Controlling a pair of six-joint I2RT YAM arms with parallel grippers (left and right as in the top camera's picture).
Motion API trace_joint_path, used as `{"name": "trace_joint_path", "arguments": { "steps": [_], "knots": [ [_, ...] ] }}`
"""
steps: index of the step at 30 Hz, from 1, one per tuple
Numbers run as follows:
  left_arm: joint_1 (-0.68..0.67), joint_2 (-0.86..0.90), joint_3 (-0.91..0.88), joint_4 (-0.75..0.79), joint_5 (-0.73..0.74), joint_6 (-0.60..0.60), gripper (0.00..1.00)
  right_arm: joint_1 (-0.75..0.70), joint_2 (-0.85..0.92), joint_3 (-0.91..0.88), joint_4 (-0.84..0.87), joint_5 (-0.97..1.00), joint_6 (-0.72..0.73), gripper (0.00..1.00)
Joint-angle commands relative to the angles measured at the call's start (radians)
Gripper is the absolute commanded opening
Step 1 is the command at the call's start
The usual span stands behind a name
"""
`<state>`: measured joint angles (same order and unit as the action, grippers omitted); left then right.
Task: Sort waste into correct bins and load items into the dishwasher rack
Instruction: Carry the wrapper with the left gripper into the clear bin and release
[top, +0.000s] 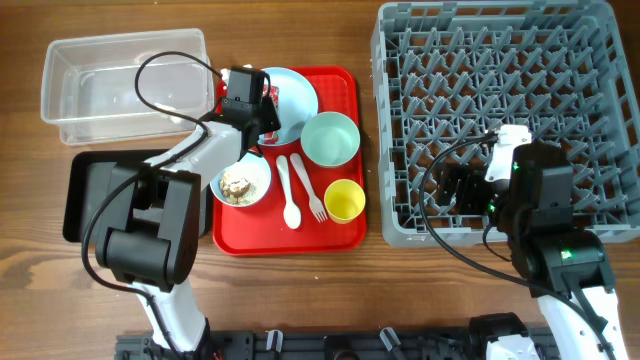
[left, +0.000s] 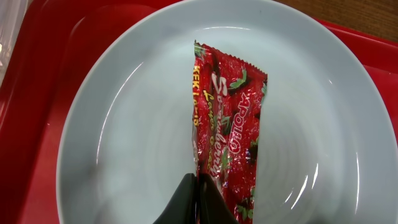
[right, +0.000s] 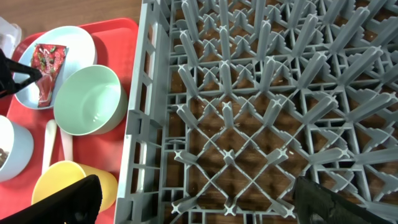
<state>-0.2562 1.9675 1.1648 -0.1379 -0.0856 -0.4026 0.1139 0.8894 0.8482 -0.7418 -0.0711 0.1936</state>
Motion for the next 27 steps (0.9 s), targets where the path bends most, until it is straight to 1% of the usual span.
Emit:
{"name": "trace_joint_path", "arguments": {
  "steps": [1,2,3,6,7,10,13,16,17,18,19,20,21,23,24,25,26,27],
  "knots": [
    [0.001,0.012,0.013,0.0,-0.017,0.001,0.04,-0.003,0.004,0.025,0.0,-0.008,-0.007,1.0],
    [0.001,-0.003,0.013,0.0,-0.017,0.002,0.04,-0.003,0.004,0.025,0.0,-0.009,-0.008,1.0],
    [0.001,-0.072,0.013,0.0,-0.017,0.002,0.04,-0.003,0.004,0.025,0.0,-0.008,-0.008,1.0],
    [0.027,-0.201,0.014,0.0,-0.017,0.002,0.04,-0.003,0.004,0.025,0.0,-0.008,-0.008,1.0],
    [0.046,-0.235,0.014,0.0,-0.017,0.001,0.04,-0.003,0.004,0.025,0.0,-0.008,-0.008,1.0],
    [0.143,-0.337,0.014,0.0,-0.016,-0.051,0.04,-0.003,0.004,0.025,0.001,-0.008,-0.008,1.0],
    [0.233,-0.359,0.014,-0.001,-0.017,-0.052,0.04,-0.003,0.004,0.025,0.0,-0.008,-0.007,1.0],
    [0.32,-0.33,0.014,-0.001,-0.017,-0.051,0.04,-0.003,0.004,0.025,0.0,-0.008,-0.008,1.0],
    [0.344,-0.314,0.013,0.0,-0.017,-0.051,0.08,-0.003,0.004,0.025,0.0,-0.009,-0.007,1.0],
    [0.359,-0.297,0.013,0.0,-0.017,-0.051,0.23,-0.003,0.004,0.025,0.0,-0.009,-0.007,1.0],
    [0.38,-0.277,0.013,0.001,-0.017,-0.05,0.23,-0.003,0.004,0.025,0.0,-0.008,-0.007,1.0],
    [0.391,-0.277,0.014,0.003,-0.017,-0.05,0.43,-0.003,0.004,0.025,0.0,-0.009,-0.007,1.0],
    [0.4,-0.281,0.014,0.011,-0.016,-0.047,0.45,-0.003,0.004,0.025,0.0,-0.009,-0.007,1.0],
    [0.403,-0.28,0.014,0.006,-0.016,-0.047,0.44,-0.003,0.004,0.025,0.0,-0.008,-0.008,1.0],
    [0.402,-0.28,0.014,0.003,-0.003,-0.047,0.37,-0.003,0.004,0.025,0.0,-0.009,-0.007,1.0],
    [0.398,-0.28,0.014,0.004,0.063,-0.047,0.19,-0.003,0.004,0.025,0.0,-0.008,-0.007,1.0],
    [0.395,-0.28,0.014,0.004,0.093,-0.047,0.13,-0.003,0.004,0.025,0.0,-0.008,-0.007,1.0],
    [0.387,-0.28,0.014,0.003,0.096,-0.045,0.09,-0.003,0.004,0.025,0.0,-0.008,-0.007,1.0]
  ]
}}
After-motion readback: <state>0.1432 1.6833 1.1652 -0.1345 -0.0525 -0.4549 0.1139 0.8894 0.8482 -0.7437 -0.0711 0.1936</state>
